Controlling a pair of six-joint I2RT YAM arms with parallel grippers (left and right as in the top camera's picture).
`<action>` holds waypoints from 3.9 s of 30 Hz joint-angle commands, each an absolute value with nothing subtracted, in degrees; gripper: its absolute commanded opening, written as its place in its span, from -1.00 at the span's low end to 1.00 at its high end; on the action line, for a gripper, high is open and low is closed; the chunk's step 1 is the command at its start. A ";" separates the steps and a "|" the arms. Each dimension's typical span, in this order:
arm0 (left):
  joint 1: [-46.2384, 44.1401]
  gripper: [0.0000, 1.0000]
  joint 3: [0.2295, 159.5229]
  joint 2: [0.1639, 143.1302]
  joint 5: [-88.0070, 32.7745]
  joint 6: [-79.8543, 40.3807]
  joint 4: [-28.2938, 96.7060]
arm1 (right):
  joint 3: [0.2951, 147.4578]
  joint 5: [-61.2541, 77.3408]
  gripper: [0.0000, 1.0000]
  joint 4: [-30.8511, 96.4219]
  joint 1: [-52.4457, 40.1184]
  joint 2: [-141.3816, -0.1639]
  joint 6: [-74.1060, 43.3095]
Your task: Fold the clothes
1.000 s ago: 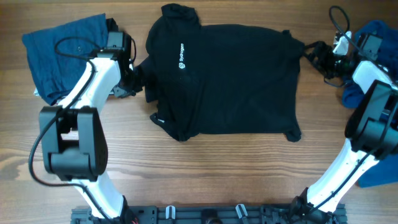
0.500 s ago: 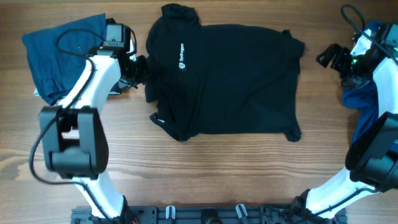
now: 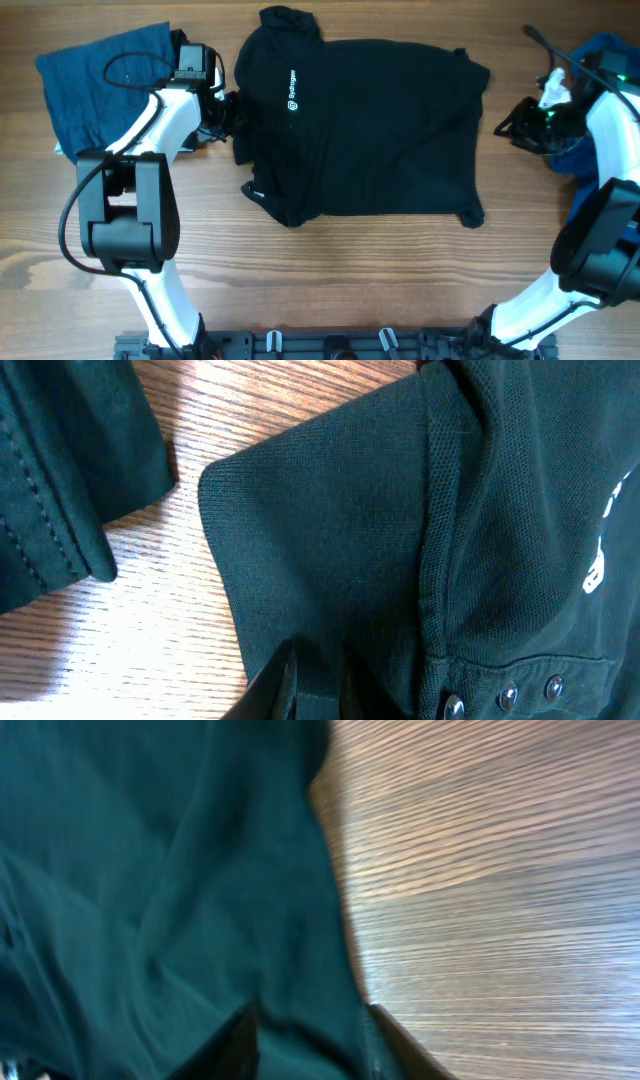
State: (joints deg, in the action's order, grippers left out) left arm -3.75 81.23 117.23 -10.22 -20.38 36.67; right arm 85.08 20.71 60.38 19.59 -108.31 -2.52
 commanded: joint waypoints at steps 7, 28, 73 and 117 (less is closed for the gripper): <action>-3.97 -0.70 81.65 118.10 -10.85 -19.70 38.13 | 78.35 13.93 -0.91 60.14 12.45 -108.53 -5.28; -4.14 -0.78 81.65 117.78 -10.90 -20.84 45.10 | 71.46 11.57 -0.10 71.24 12.71 -106.50 -26.85; -4.40 -0.73 81.65 117.78 -10.92 -21.43 46.11 | 69.67 15.09 -0.19 68.38 12.71 -103.50 -45.98; -4.40 -0.70 81.65 117.78 -10.90 -21.43 46.00 | 76.82 3.01 -0.91 63.75 -3.99 -96.55 -15.81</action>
